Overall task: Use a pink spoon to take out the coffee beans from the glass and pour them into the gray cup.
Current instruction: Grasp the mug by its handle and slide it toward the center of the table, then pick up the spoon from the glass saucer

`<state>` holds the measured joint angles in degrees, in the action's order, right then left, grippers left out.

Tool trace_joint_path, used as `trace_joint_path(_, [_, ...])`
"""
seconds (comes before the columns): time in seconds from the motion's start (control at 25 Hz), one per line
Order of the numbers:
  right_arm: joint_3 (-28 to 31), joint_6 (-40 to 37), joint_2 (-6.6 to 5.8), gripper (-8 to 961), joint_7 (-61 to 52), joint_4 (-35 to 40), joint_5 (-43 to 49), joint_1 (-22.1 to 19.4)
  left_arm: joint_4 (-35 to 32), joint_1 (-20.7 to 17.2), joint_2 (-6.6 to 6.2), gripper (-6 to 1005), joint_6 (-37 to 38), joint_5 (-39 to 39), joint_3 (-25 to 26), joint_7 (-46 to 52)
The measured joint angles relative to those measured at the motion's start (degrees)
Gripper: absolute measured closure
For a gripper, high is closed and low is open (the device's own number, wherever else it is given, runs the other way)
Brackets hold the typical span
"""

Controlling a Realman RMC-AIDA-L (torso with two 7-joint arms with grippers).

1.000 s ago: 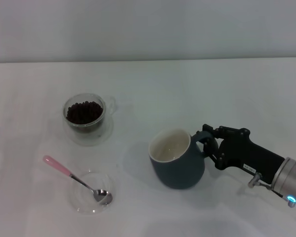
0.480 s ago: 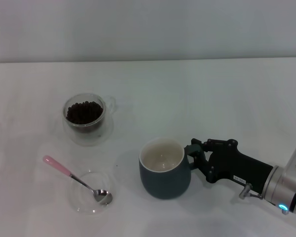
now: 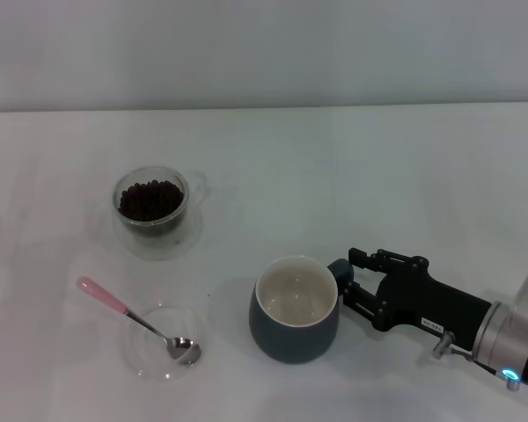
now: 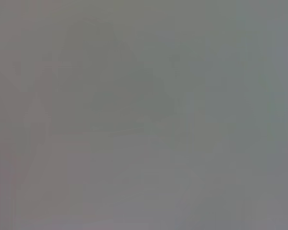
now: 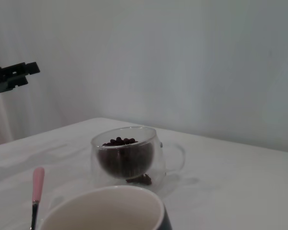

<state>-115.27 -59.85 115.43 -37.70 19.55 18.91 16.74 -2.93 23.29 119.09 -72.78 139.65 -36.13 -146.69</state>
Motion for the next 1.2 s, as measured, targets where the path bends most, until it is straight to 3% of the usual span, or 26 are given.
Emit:
trace_joint_path(0.12, [0.0, 0.0, -0.10, 494, -0.9, -0.1, 0.0, -0.2, 0.0, 0.0, 0.00, 168, 0.0, 0.0, 0.0, 0.0])
trace_joint_path(0.4, [0.0, -2.6, -0.79, 343, -6.2, -2.8, 1.1, -0.1, 0.0, -0.4, 0.00, 169, 0.0, 0.0, 0.0, 0.3])
trace_joint_path(0.64, [-0.1, -10.8, -2.86, 198, -11.0, -6.8, 3.6, 0.5, -0.3, -0.8, -0.23, 169, 0.5, 0.0, 0.0, 7.3])
trace_joint_path(0.72, [-0.1, -13.2, -4.06, 200, -13.8, -8.3, 5.3, 0.5, -0.6, -1.2, -0.37, 168, 0.5, -0.4, 0.0, 10.5])
trace_joint_path(0.92, [2.0, -19.6, -5.70, 204, -15.0, -12.5, 5.6, 0.2, -3.6, -3.2, -0.62, 168, 1.4, -5.6, -0.1, 19.8])
trace_joint_path(1.08, [9.0, -24.2, -7.17, 207, -14.0, -14.6, 5.4, -1.1, -4.4, -4.7, -1.12, 169, 1.9, -9.0, -0.1, 28.5])
trace_joint_path(1.2, [18.1, -25.0, -6.68, 207, -10.4, -14.7, 5.4, -2.5, -5.5, -5.6, -2.13, 168, 1.9, -15.5, -0.1, 37.3])
